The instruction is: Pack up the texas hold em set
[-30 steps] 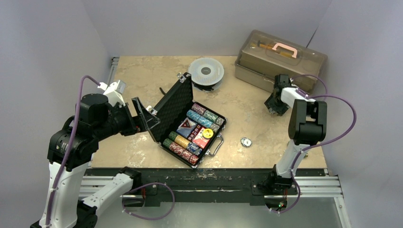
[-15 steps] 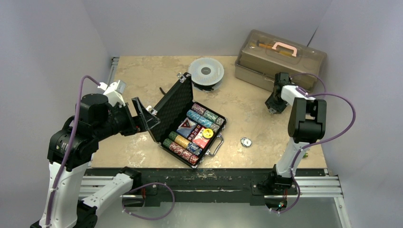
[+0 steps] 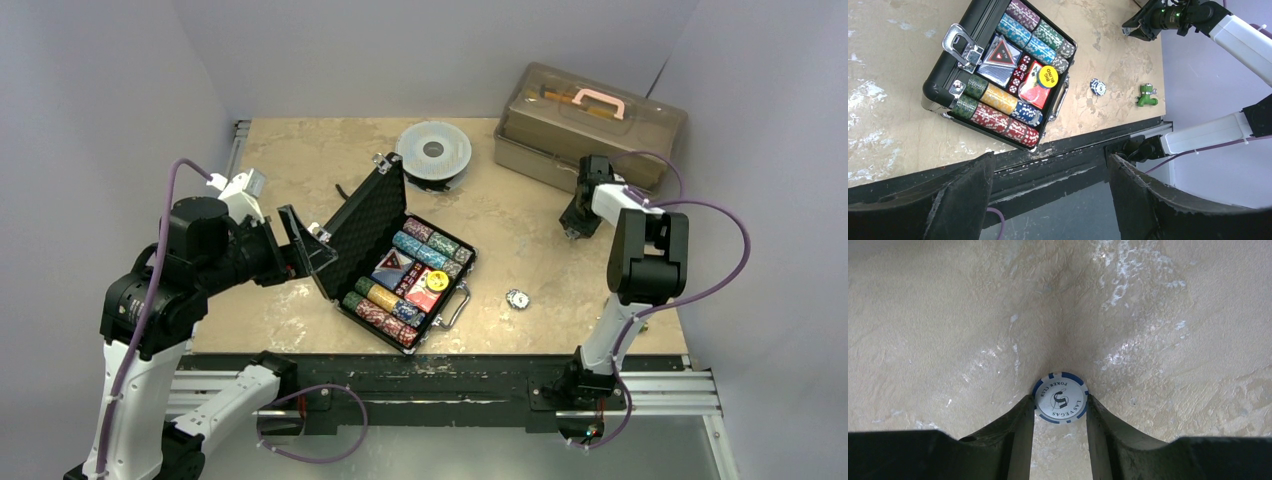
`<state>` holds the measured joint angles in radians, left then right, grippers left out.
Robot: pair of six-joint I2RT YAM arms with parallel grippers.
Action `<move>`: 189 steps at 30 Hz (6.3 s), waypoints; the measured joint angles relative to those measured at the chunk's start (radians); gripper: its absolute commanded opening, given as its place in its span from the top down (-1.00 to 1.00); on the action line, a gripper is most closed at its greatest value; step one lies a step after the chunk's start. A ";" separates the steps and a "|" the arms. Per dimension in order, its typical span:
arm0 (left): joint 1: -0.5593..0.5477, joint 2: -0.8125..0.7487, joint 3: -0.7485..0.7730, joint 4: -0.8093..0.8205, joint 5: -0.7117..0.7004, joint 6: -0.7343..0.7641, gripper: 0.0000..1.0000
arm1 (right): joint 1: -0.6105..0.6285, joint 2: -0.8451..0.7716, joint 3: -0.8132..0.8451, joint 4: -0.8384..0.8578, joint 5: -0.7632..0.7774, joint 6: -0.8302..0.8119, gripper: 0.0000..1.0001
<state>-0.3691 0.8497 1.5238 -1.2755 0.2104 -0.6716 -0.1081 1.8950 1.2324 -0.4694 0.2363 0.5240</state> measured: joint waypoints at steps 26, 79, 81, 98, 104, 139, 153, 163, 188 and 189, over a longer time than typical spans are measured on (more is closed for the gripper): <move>0.000 0.137 0.149 0.029 0.063 0.029 -0.63 | 0.409 -0.227 -0.261 -0.075 -0.076 0.059 -0.03; 0.000 0.202 0.119 0.086 0.129 0.021 -0.60 | 0.431 -0.396 -0.279 -0.192 -0.206 -0.005 -0.32; 0.000 0.202 0.120 0.086 0.131 0.022 -0.60 | 0.463 -0.388 -0.279 -0.182 -0.232 -0.032 -0.34; 0.000 0.182 0.117 0.091 0.131 0.021 -0.60 | 0.699 -0.247 -0.262 -0.151 -0.192 -0.123 -0.02; 0.000 0.167 0.114 0.092 0.131 0.021 -0.60 | 0.710 -0.246 -0.261 -0.154 -0.141 -0.116 -0.05; 0.000 0.161 0.114 0.084 0.130 0.021 -0.60 | 0.701 -0.267 -0.305 -0.110 -0.109 -0.047 -0.10; 0.000 0.161 0.114 0.084 0.130 0.021 -0.60 | 0.692 -0.271 -0.312 -0.109 -0.100 -0.045 0.13; 0.000 0.161 0.114 0.084 0.131 0.021 -0.60 | 0.688 -0.274 -0.312 -0.114 -0.098 -0.045 0.32; 0.000 0.150 0.089 0.092 0.138 0.018 -0.60 | 0.658 -0.383 -0.282 -0.219 -0.080 -0.027 -0.17; 0.000 0.148 0.084 0.093 0.140 0.017 -0.60 | 0.658 -0.380 -0.280 -0.213 -0.094 -0.034 -0.24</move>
<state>-0.3691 0.9981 1.6081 -1.1824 0.3508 -0.6544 0.5503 1.5146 0.9520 -0.6827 0.1421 0.4896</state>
